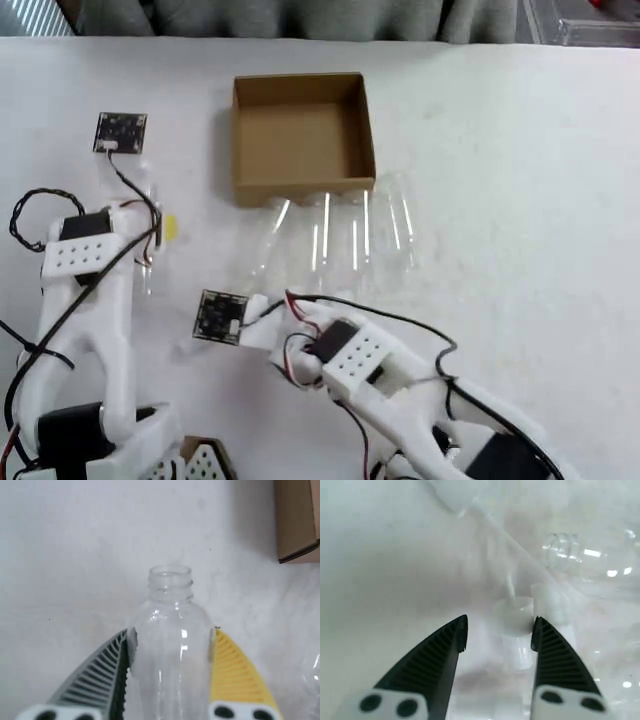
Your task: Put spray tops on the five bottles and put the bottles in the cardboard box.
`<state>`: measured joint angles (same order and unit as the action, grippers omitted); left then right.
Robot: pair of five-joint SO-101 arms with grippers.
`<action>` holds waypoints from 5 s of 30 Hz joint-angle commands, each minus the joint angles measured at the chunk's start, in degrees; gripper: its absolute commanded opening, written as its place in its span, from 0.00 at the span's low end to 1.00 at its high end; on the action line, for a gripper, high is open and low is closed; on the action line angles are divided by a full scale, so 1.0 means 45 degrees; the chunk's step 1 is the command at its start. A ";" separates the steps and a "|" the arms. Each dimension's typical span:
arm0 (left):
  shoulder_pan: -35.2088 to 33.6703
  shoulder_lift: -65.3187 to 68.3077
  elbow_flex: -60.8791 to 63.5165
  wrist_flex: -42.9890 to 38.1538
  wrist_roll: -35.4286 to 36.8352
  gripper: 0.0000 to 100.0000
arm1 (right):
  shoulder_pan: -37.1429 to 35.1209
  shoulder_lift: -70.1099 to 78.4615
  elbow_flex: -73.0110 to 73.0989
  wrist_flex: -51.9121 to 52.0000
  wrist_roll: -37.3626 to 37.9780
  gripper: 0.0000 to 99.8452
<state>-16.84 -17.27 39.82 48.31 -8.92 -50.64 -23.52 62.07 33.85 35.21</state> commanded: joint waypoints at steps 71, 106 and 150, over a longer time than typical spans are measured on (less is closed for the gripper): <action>-0.0068 -0.0615 0.0293 -0.0567 0.0039 0.02 | 2.0835 0.0518 -0.7697 0.8899 0.4904 0.04; -0.0127 -0.0615 0.0293 -0.0567 0.0039 0.02 | 2.1109 0.0635 -0.2305 0.3292 -0.0215 0.02; -0.0107 -0.0615 0.0313 -0.0567 0.0039 0.02 | 1.9194 0.6164 -0.8225 0.4718 -0.4396 0.02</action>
<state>-16.84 -17.27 41.85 46.90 -8.92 37.89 3.47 32.26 51.08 17.01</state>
